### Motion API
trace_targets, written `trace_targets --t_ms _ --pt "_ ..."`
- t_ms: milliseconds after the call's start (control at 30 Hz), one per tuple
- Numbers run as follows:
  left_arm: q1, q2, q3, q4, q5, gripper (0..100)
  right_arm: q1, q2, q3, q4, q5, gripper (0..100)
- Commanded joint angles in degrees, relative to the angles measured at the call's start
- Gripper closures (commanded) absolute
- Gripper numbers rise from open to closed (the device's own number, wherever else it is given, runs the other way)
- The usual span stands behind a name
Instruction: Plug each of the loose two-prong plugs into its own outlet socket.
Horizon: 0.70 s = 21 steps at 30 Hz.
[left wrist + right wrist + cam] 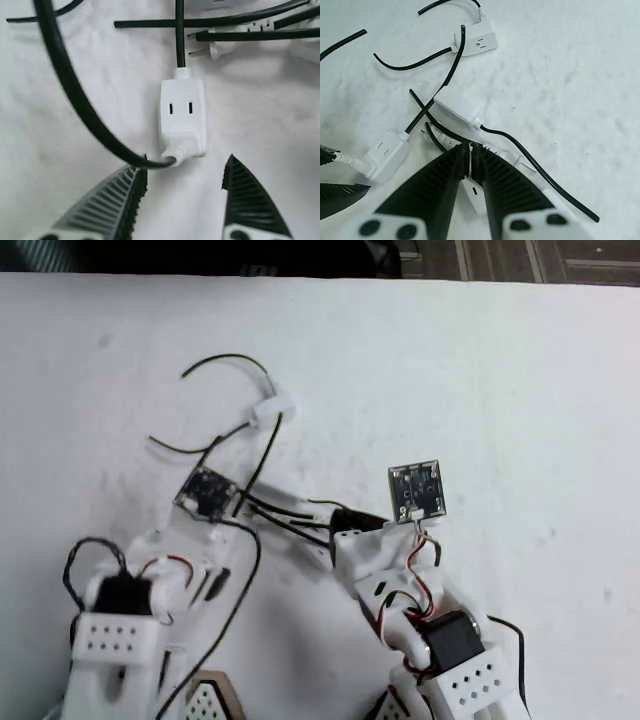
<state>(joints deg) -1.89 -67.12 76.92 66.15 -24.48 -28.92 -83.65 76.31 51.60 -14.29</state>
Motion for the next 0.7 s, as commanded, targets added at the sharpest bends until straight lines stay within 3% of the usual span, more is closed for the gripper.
trace_targets --t_ms 0,167,400,667 --pt "0.48 16.13 -8.0 -2.46 0.53 75 0.4 -0.22 0.0 -0.84 -0.53 98.0" --pt "0.48 29.93 -12.48 -7.47 0.53 75 0.4 -0.57 1.05 -1.1 -0.53 98.0" --pt "1.01 37.49 -15.74 -9.58 4.22 76 0.4 -0.57 1.05 -1.1 -0.53 98.0" --pt "5.14 37.49 -15.38 -10.02 4.13 93 0.4 -0.57 1.05 -1.1 -0.44 98.0"
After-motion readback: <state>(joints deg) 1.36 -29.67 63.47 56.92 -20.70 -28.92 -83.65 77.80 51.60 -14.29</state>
